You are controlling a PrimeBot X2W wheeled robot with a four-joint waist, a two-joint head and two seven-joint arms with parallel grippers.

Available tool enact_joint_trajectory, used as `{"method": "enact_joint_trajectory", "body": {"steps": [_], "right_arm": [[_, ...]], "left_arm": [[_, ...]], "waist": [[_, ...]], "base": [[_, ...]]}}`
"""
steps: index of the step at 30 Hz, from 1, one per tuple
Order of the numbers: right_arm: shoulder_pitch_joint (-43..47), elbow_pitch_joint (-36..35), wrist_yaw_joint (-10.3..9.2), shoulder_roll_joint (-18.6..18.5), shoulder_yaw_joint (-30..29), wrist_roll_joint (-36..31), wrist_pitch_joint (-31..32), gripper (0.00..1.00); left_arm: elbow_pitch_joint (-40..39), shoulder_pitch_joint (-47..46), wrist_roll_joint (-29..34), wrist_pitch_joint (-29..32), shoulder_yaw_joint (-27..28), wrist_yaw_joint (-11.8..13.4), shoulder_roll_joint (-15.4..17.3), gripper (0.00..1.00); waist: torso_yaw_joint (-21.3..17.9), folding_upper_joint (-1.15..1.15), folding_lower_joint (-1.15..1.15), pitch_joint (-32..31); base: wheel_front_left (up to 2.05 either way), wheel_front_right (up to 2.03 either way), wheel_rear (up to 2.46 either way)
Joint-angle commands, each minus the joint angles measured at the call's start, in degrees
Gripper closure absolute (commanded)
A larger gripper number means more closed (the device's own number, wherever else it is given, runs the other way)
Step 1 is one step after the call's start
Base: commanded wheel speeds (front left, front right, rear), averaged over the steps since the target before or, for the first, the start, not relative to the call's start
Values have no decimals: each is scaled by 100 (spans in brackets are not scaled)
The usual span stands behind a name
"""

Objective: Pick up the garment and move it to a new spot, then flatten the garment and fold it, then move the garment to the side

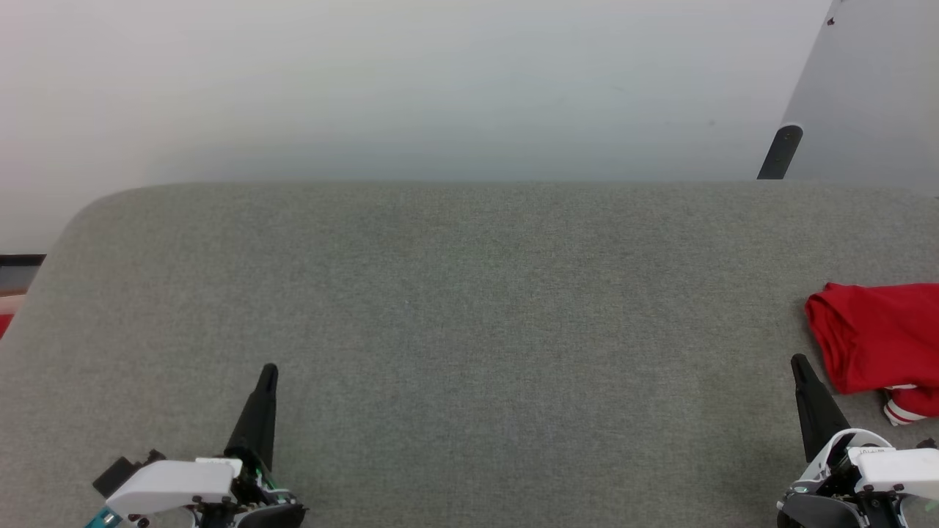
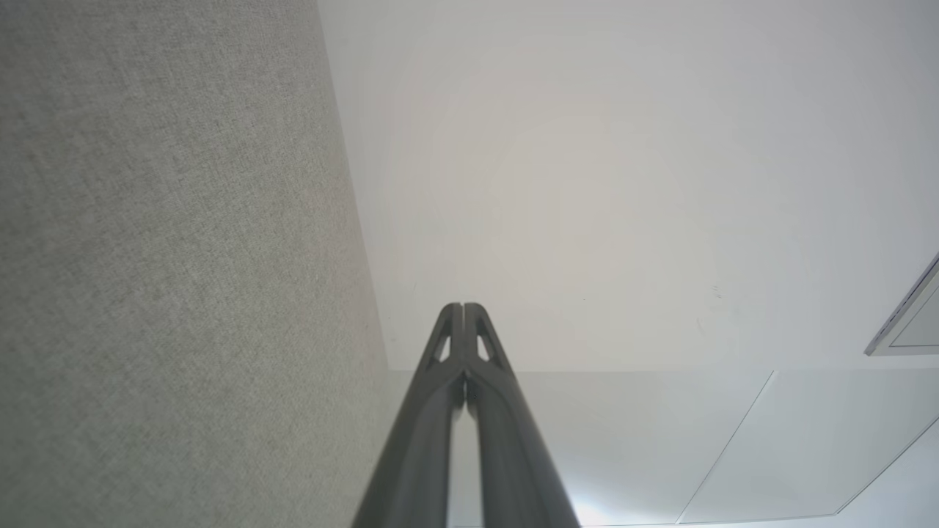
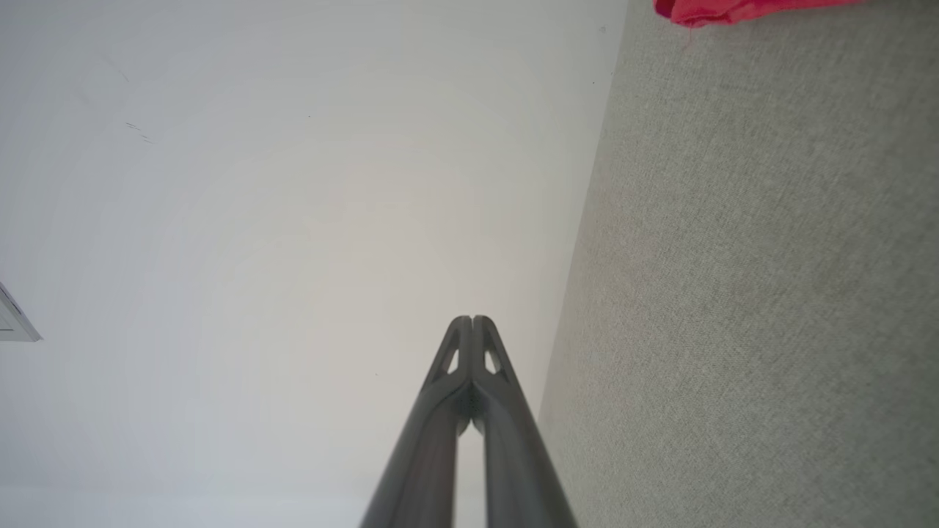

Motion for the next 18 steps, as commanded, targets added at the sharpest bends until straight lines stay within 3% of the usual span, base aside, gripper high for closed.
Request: {"method": "enact_joint_trajectory", "body": {"steps": [1,18], "right_arm": [[-26,0,3,20,18,23,1,100],[-26,0,4,20,18,22,1,100]], "left_arm": [[6,-57,-19,10,11,-31,1,100],[5,-57,-20,9,11,-31,1,100]], "waist": [[0,0,0,0],[0,0,0,0]], "base": [[0,0,0],[0,0,0]]}}
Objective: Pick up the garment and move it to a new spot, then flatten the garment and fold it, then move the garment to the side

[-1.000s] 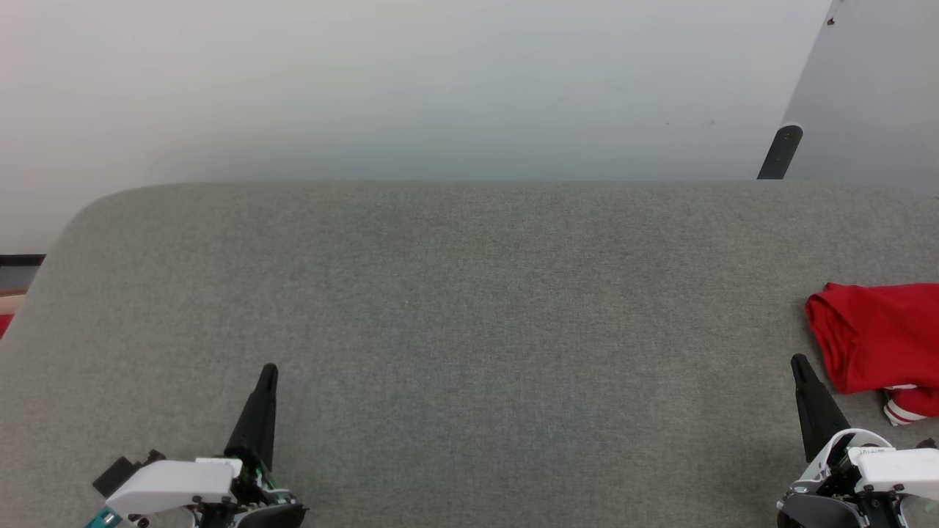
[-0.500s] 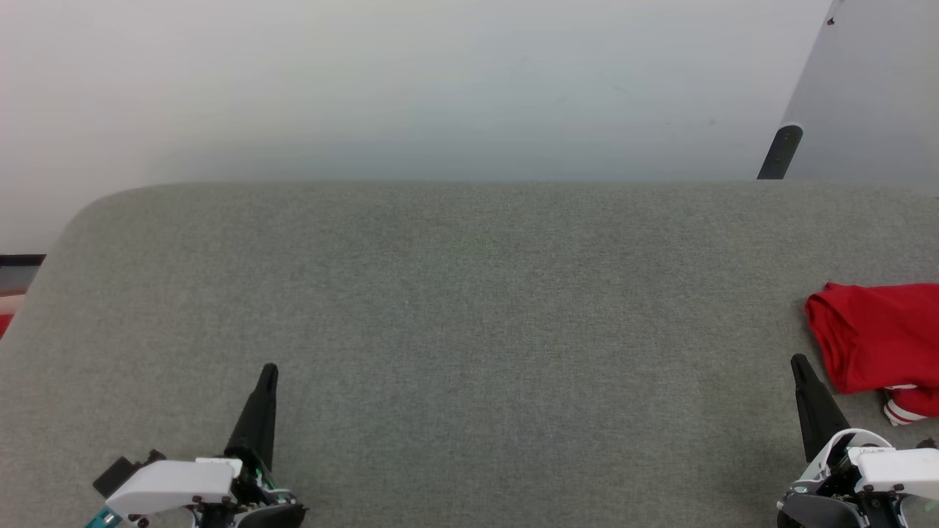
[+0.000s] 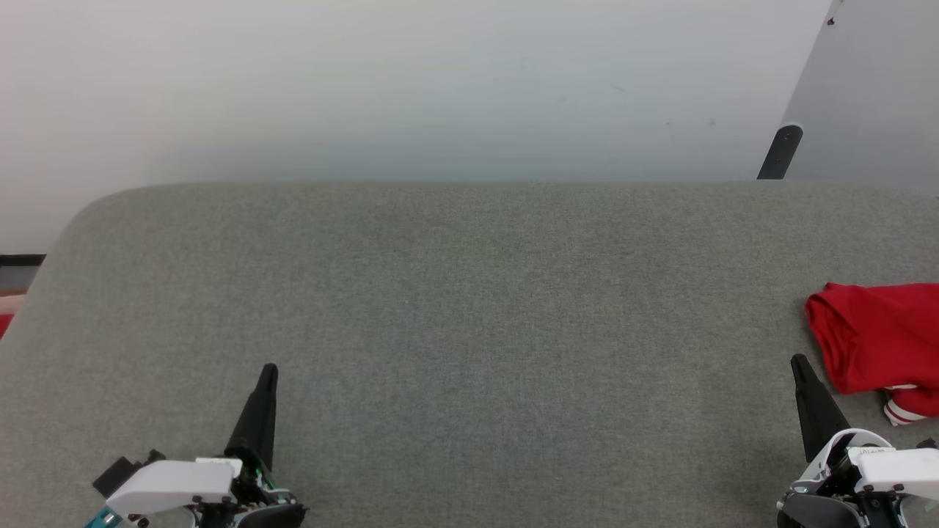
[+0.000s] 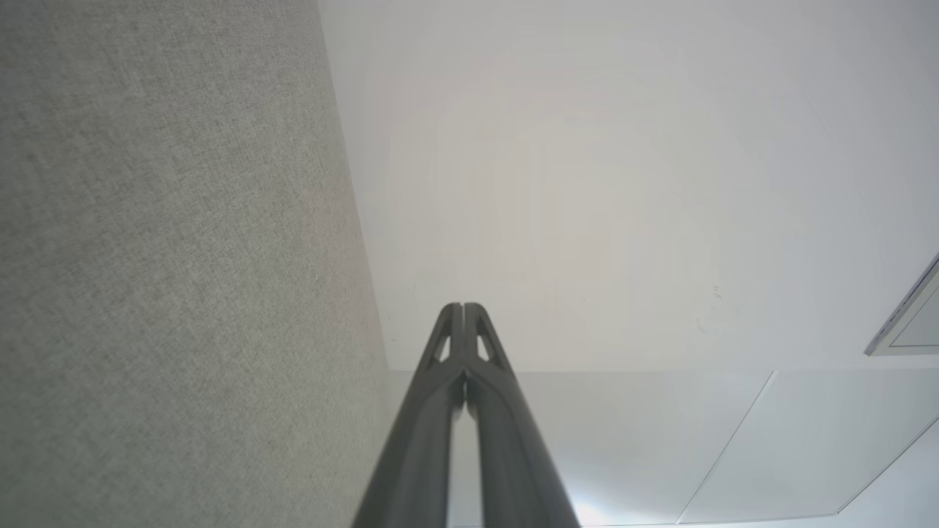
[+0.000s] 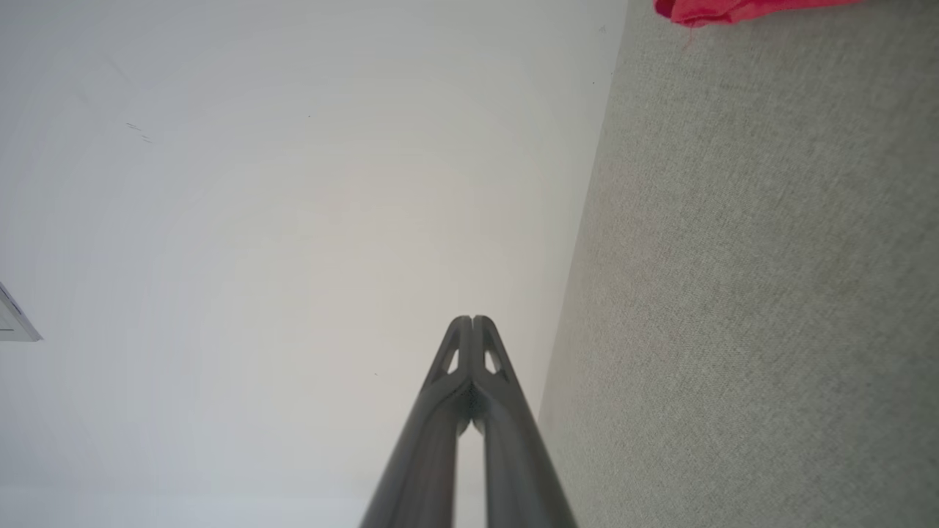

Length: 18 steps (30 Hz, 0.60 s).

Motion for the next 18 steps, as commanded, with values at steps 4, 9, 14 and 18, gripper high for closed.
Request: {"method": "enact_joint_trajectory", "body": {"steps": [4,9,14,18], "right_arm": [[-26,0,4,20,18,22,1,100],[-26,0,4,20,18,21,1,100],[-26,0,4,20,18,21,1,100],[-26,0,4,20,18,22,0,100]], "left_arm": [[5,-57,-20,9,10,-31,1,100],[5,-57,-20,9,10,-31,1,100],[5,-57,-20,9,10,-31,1,100],[5,-57,-21,9,9,-31,1,100]], "waist": [[0,0,0,0],[0,0,0,0],[0,0,0,0],[0,0,0,0]], "base": [[0,0,0],[0,0,0],[0,0,0],[0,0,0]]}}
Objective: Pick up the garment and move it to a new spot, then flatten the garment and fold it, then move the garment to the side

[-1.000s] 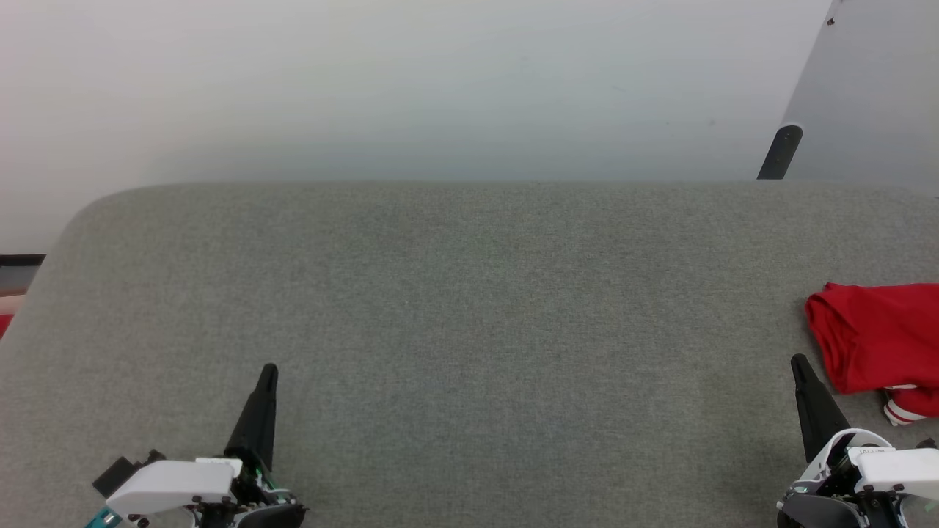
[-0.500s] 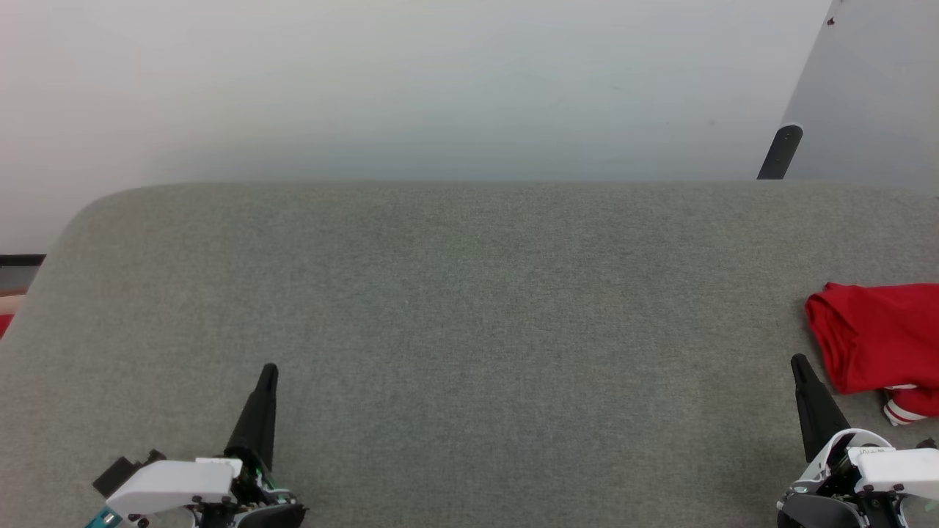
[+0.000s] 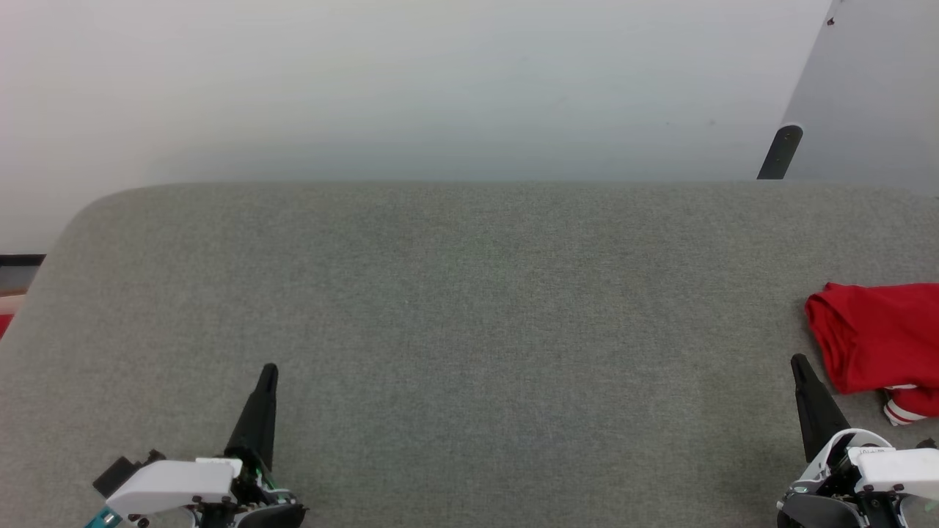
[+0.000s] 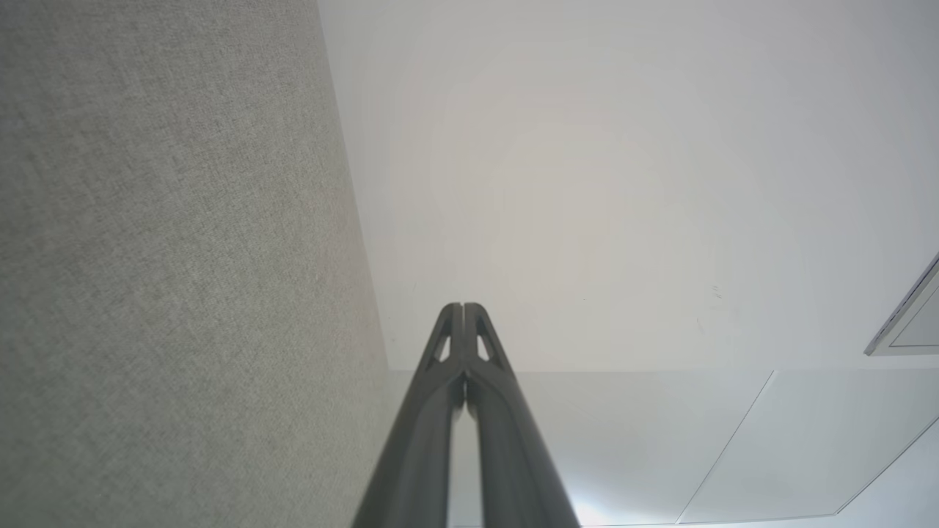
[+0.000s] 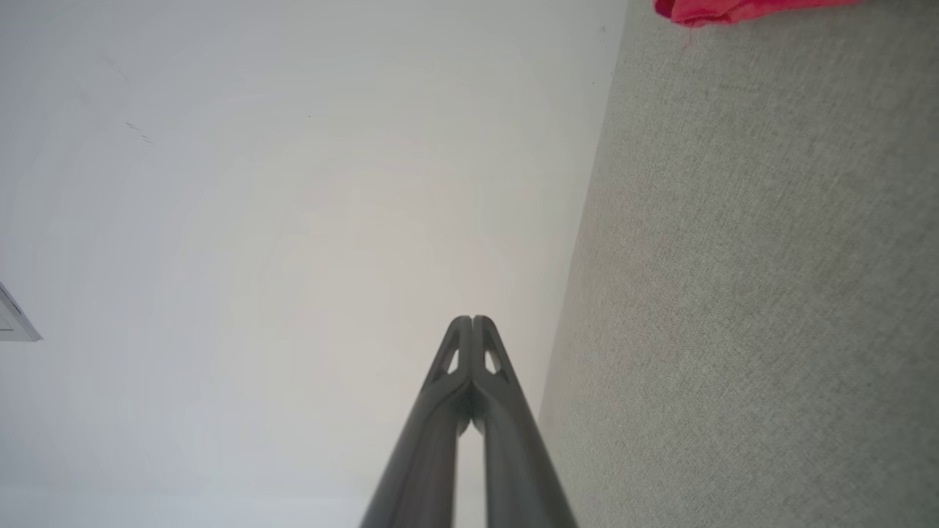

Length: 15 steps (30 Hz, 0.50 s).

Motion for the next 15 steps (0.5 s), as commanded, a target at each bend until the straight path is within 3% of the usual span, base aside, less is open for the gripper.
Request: {"method": "enact_joint_trajectory", "body": {"steps": [1,15], "right_arm": [[-26,0,3,20,17,21,0,100],[-26,0,3,20,17,22,0,100]], "left_arm": [[5,-57,-21,9,11,-31,1,100],[5,-56,-21,8,11,-31,1,100]], "waist": [[0,0,0,0],[0,0,0,0]], "base": [[0,0,0],[0,0,0]]}}
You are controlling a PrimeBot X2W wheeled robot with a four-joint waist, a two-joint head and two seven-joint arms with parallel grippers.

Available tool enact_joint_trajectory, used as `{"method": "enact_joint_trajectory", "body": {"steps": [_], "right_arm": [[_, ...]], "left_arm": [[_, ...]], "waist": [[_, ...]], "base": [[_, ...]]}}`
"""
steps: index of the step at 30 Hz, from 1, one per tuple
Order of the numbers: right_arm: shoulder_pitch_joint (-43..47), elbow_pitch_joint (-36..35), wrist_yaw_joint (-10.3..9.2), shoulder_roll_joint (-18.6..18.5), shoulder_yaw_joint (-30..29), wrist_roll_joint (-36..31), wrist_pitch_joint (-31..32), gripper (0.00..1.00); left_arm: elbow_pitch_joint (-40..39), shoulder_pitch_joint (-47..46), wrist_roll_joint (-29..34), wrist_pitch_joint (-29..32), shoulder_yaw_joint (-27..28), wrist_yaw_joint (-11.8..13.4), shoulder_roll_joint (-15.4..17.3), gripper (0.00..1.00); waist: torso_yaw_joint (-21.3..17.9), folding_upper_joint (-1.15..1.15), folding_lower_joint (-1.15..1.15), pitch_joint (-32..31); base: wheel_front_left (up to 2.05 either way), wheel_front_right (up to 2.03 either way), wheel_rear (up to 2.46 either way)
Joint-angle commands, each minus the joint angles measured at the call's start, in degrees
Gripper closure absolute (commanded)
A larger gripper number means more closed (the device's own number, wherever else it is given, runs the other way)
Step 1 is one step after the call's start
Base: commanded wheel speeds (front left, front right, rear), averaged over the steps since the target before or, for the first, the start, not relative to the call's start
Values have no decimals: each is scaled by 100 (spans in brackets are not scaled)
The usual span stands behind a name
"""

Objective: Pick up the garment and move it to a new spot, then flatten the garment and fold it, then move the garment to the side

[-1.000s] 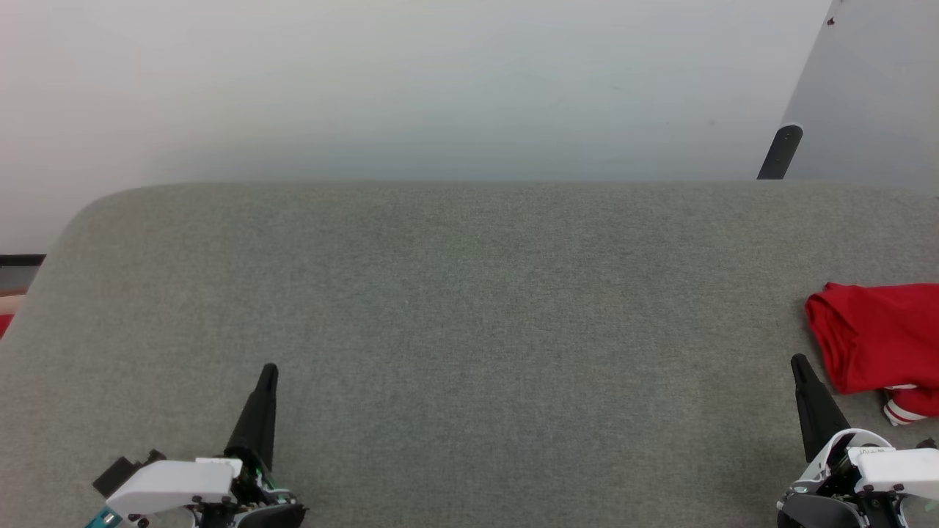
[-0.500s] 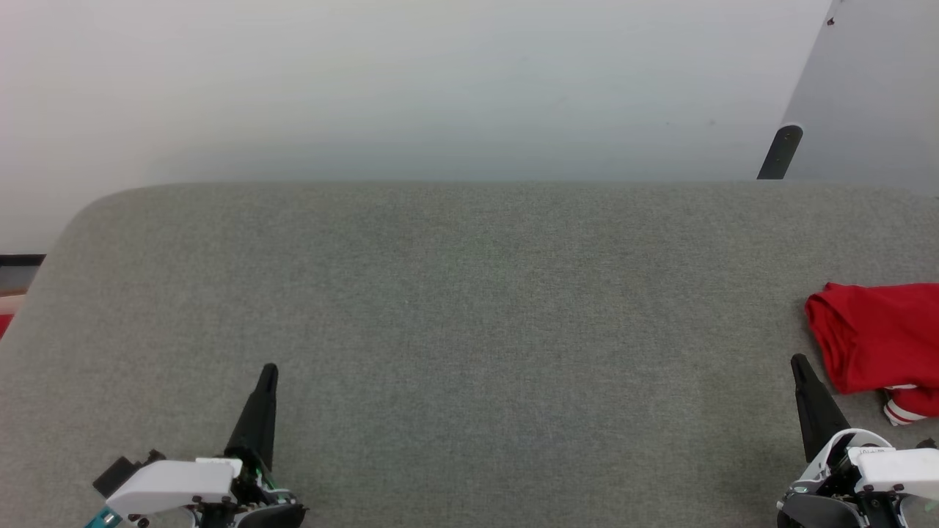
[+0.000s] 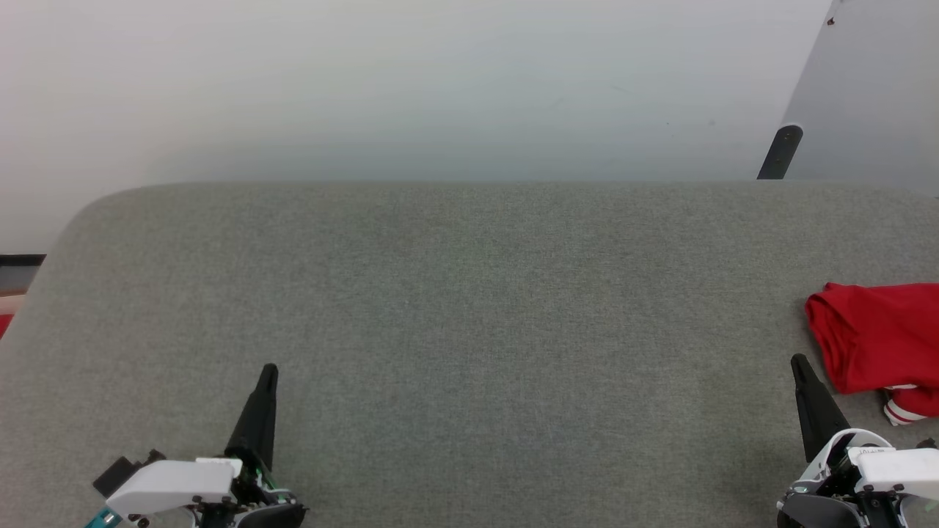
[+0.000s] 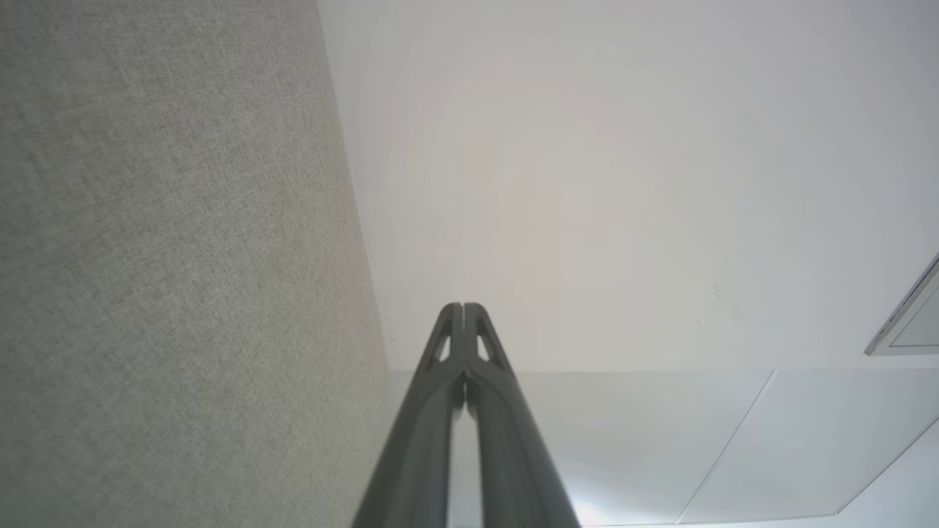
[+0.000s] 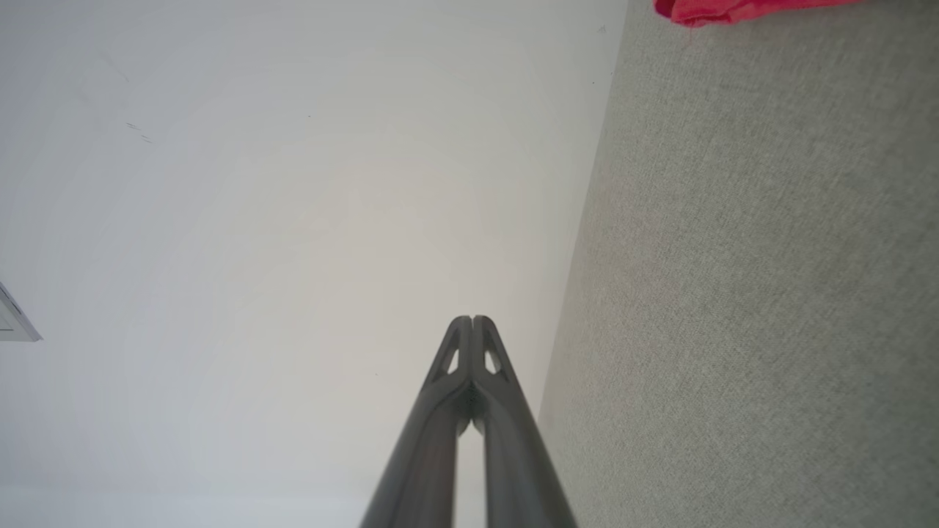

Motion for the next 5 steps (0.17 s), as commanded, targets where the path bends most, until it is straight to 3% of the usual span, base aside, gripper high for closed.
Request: {"method": "enact_joint_trajectory", "body": {"steps": [1,5], "right_arm": [[-26,0,3,20,17,22,0,100],[-26,0,3,20,17,23,0,100]], "left_arm": [[5,-56,-21,8,11,-31,1,100],[5,-56,-21,8,10,-31,1,100]], "waist": [[0,0,0,0],[0,0,0,0]], "base": [[0,0,0],[0,0,0]]}}
